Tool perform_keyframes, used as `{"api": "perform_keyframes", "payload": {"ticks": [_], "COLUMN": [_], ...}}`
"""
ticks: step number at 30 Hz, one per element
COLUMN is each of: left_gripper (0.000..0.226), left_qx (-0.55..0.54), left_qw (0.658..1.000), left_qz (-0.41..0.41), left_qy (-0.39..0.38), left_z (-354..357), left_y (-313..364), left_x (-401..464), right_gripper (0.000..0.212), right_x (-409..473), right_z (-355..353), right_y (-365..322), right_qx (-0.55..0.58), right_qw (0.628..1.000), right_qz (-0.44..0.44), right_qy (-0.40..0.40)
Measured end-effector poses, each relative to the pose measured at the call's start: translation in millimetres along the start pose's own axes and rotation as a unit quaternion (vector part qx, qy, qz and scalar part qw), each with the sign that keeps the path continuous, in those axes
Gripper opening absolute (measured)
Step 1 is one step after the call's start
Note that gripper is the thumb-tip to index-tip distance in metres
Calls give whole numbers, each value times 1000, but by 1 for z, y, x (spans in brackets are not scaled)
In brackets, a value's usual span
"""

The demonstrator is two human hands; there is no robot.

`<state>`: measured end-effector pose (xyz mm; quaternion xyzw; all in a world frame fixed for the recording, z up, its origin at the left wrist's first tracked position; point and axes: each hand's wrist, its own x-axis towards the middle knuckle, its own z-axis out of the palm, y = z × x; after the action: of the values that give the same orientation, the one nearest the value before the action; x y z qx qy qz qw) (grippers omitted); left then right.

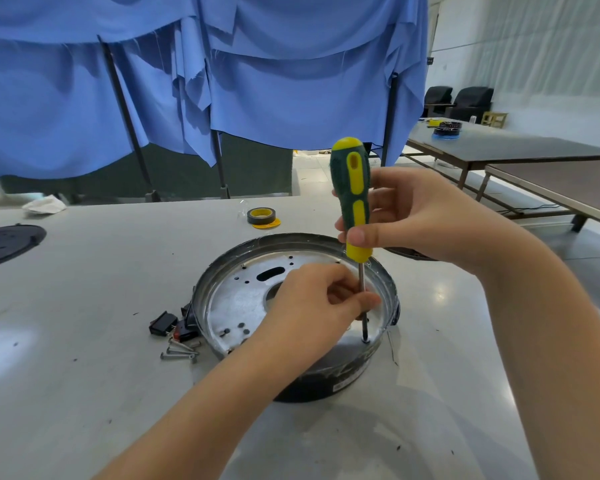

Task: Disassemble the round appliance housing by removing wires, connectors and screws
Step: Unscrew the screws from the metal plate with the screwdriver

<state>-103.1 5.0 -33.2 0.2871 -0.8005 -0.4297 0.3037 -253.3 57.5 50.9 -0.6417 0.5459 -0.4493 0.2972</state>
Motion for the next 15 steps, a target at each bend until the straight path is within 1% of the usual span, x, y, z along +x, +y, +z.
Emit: {"api": "perform_keyframes", "payload": {"ticks": [2,5,9,13,15], "left_gripper": [9,17,21,19,16], "left_qx": [6,-26,-23,-25,-23], "left_qw": [1000,998,999,999,999], "left_qz": [4,-1,4,8,1], "left_qy": [-23,-56,-46,-29,-22], "left_z": [0,0,0,0,0], "left_y": [0,1,0,-1,-2], "left_x": [-1,-2,0,0,1], "right_gripper": [56,52,57,50,46], "right_x": [0,-1,-3,-1,0], "right_z": [-1,-3,-3,0,1], "right_y": [0,2,-1,-1,0], "right_qx": [23,40,24,-45,-56], "right_qw": [1000,999,998,999,998], "right_qz": [4,11,4,4,2], "right_qy": [-16,-34,-60,-15,7]}}
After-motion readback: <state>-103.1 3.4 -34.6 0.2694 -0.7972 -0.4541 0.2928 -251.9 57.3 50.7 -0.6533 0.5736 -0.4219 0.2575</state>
